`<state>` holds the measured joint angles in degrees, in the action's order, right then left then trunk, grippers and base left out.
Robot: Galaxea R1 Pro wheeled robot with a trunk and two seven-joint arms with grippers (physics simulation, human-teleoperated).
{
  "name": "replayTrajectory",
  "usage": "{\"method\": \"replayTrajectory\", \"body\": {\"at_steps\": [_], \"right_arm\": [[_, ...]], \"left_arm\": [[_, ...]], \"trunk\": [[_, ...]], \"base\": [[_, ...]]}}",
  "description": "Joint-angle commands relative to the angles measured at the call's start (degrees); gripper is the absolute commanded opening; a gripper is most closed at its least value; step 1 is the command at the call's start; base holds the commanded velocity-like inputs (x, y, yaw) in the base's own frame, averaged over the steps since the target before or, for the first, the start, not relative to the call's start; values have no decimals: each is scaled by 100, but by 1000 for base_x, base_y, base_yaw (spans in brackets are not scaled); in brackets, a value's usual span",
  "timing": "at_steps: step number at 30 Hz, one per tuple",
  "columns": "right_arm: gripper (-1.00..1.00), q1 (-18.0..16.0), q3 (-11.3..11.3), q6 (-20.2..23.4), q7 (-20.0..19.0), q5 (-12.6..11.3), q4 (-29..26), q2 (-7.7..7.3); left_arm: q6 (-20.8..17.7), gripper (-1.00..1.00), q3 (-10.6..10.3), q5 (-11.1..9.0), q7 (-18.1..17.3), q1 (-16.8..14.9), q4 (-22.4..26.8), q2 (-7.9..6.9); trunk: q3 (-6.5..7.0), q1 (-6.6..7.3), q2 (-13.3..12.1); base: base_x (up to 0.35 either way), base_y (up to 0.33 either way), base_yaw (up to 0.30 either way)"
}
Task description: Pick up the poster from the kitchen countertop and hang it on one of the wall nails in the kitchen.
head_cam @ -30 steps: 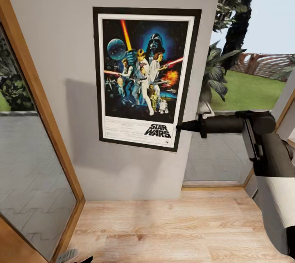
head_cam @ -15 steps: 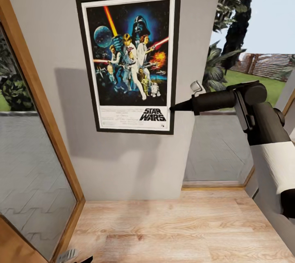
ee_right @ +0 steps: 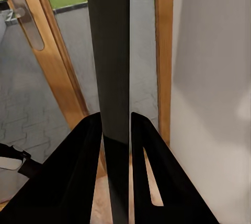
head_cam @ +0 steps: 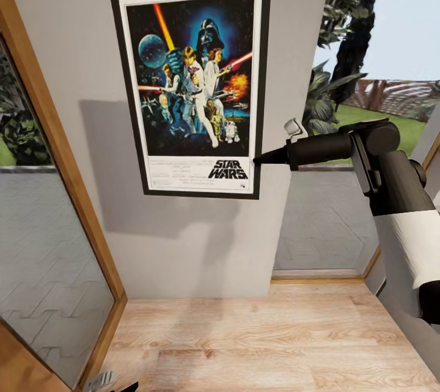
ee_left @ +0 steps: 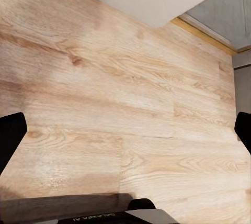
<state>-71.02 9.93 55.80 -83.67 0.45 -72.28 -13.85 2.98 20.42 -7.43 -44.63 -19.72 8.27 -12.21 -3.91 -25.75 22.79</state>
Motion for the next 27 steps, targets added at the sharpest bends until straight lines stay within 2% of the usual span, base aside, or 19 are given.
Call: {"method": "replayTrajectory", "body": {"at_steps": [1,12,13,16,27], "right_arm": [[-100,-8,5,72,-29,1,-3,-4],[-100,35,1,38,-18,-22,-14,4],[-100,72,-3,-205,-11,-32,-1,5],[-100,98,-3,-321,-10,-34,17,5],[-100,176,-8,-410,-9,-39,52,5]], "left_arm": [[27,100,-47,-57,-11,-6,-10,-3],[29,100,-55,-57,-14,-6,-4,-16],[28,100,-56,-57,-14,-6,-5,-18],[27,100,-56,-57,-12,-6,-6,-18],[27,100,-56,-57,-13,-6,-2,-18]], "trunk": [[-13,-4,13],[-13,-4,13],[-13,-4,13],[-13,-4,13],[-13,-4,13]], "base": [[0,0,0],[0,0,0],[0,0,0],[0,0,0],[54,0,0]]}}
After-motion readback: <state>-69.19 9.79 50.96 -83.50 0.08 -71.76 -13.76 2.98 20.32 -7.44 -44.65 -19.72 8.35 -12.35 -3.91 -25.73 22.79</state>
